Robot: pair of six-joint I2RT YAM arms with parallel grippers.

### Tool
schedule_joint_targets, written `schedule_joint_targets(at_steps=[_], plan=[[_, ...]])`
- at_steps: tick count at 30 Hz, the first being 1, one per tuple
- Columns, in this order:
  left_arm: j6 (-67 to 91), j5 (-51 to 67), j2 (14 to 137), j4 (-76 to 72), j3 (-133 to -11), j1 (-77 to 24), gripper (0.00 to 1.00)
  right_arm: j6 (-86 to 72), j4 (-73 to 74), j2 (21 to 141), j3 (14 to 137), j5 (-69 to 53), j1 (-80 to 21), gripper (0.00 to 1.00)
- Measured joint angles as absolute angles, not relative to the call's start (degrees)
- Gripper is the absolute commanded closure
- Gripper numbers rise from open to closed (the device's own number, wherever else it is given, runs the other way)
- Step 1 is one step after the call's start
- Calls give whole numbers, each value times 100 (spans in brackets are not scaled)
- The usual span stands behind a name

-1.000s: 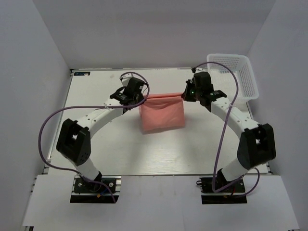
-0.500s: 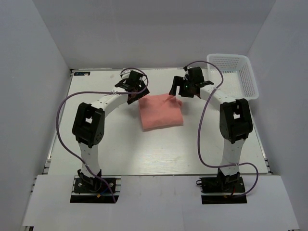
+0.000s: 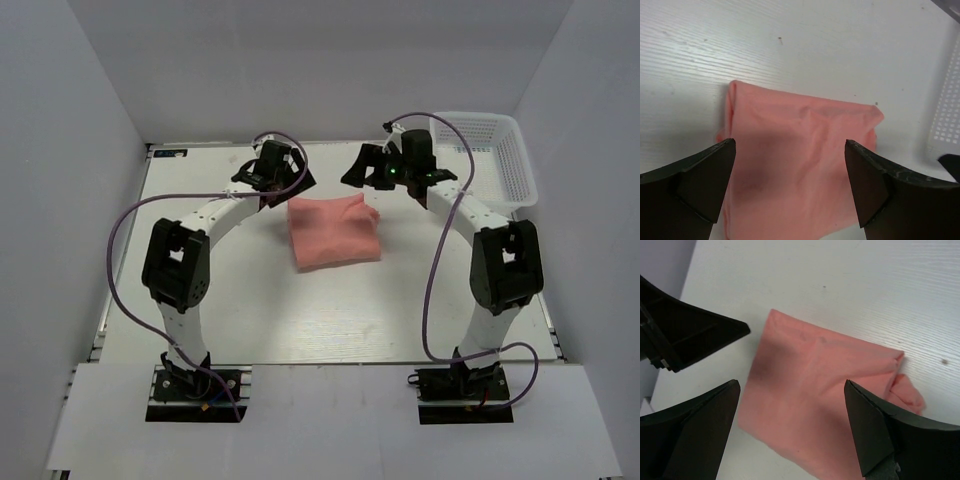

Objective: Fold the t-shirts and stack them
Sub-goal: Fold the long partially folded tshirt into a neat square, then smooth out wrinkles on the folded tshirt

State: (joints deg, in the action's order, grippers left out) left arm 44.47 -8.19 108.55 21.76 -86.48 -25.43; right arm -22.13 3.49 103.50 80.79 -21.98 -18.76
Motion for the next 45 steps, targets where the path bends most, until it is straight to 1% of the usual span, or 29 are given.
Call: schedule_joint_targets(at_steps=[4, 11, 14, 21, 24, 28, 30, 34, 36, 40, 45], plan=[[4440, -381, 11135, 1769, -8696, -2550, 0, -2556, -281, 10792, 8073, -2768, -1881, 10], [4438, -167, 12352, 1356, -8943, -2536, 0, -3203, -913, 12081, 8206, -2912, -1870, 10], [4464, -169, 12346, 1238, -8978, -2471, 0, -3446, -1017, 12540, 8228, -2961, -1844, 10], [4525, -143, 12217, 897, -8586, -2359, 0, -3645, -1308, 12569, 8165, -3017, -1743, 10], [4486, -161, 12186, 1039, -8628, -2342, 0, -3524, -1153, 12409, 8123, -2915, -1741, 10], [4338, -290, 11939, 1433, -8718, -2300, 0, -3256, -705, 11522, 7819, -2657, -1717, 10], [4250, -333, 11620, 1551, -8639, -2300, 0, -3122, -589, 10864, 7651, -2571, -1710, 10], [4125, -381, 10565, 1573, -8252, -2318, 0, -3061, -770, 9653, 7205, -2635, -1717, 10], [4071, -187, 10119, 1448, -8099, -2344, 0, -3098, -945, 9284, 6888, -2766, -1737, 10], [3977, 659, 9727, 904, -7607, -2429, 0, -3275, -1236, 9107, 6163, -2969, -1800, 10], [4060, 1658, 9909, 119, -6464, -2679, 0, -3612, -1483, 9395, 5533, -3249, -1846, 10]])
